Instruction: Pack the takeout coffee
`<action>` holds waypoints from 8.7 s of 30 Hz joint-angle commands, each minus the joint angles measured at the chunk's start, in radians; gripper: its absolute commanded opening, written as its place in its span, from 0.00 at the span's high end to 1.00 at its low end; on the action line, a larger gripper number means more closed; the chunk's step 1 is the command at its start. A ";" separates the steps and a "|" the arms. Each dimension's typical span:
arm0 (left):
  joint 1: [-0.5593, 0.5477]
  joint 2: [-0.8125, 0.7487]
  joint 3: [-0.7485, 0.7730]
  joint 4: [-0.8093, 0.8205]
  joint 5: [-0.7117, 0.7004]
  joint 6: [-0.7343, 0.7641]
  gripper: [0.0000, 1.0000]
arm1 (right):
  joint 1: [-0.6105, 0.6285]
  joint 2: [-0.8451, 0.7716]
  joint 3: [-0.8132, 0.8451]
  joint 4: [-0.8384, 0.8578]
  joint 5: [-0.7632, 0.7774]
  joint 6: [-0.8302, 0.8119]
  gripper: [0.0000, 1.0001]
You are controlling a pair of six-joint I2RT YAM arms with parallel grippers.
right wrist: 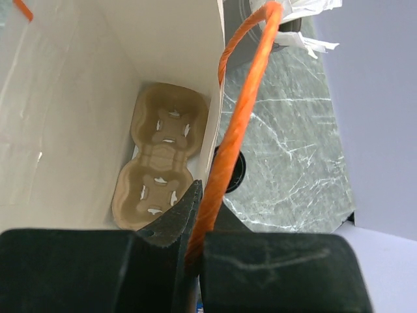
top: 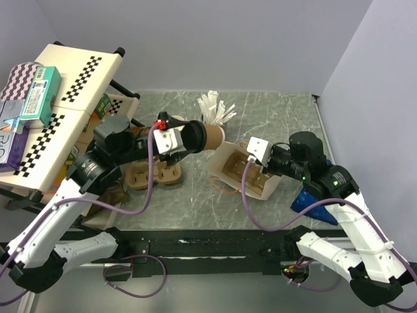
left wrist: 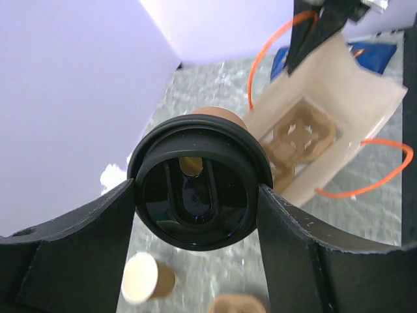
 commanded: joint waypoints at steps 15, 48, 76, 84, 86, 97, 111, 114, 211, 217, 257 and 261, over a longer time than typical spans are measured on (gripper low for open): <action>-0.128 0.119 0.018 -0.065 0.189 0.480 0.99 | 0.009 -0.030 -0.005 0.072 -0.018 0.090 1.00; -0.289 0.517 0.200 -0.263 0.002 0.648 0.99 | 0.061 0.039 0.113 0.052 -0.033 0.075 1.00; -0.434 0.560 0.036 -0.134 -0.485 0.546 0.99 | 0.302 -0.150 -0.170 0.231 0.210 0.067 1.00; -0.429 0.556 -0.022 -0.102 -0.529 0.525 0.99 | 0.303 -0.136 -0.123 0.230 0.230 0.140 1.00; -0.426 0.562 -0.014 -0.093 -0.523 0.503 0.99 | 0.306 -0.128 -0.106 0.211 0.218 0.153 1.00; -0.394 0.573 -0.022 -0.019 -0.449 0.410 0.99 | 0.326 -0.114 -0.046 0.152 0.172 0.211 1.00; -0.383 0.576 -0.114 0.085 -0.449 0.358 0.99 | 0.354 -0.167 -0.121 0.128 0.134 0.203 1.00; -0.378 0.583 -0.117 0.116 -0.452 0.351 0.99 | 0.355 -0.167 -0.127 0.128 0.125 0.196 1.00; -0.289 0.945 0.255 0.118 -0.342 0.241 0.99 | -0.039 -0.029 0.276 -0.134 0.022 0.418 0.25; -0.296 0.990 0.305 0.075 -0.359 0.229 0.99 | -0.060 -0.068 0.189 -0.090 0.077 0.465 0.23; -0.348 1.136 0.403 0.070 -0.474 0.287 0.99 | -0.528 0.169 0.176 -0.090 -0.187 0.386 0.24; -0.346 1.133 0.403 0.064 -0.472 0.281 0.99 | -0.528 0.191 0.137 -0.070 -0.201 0.358 0.26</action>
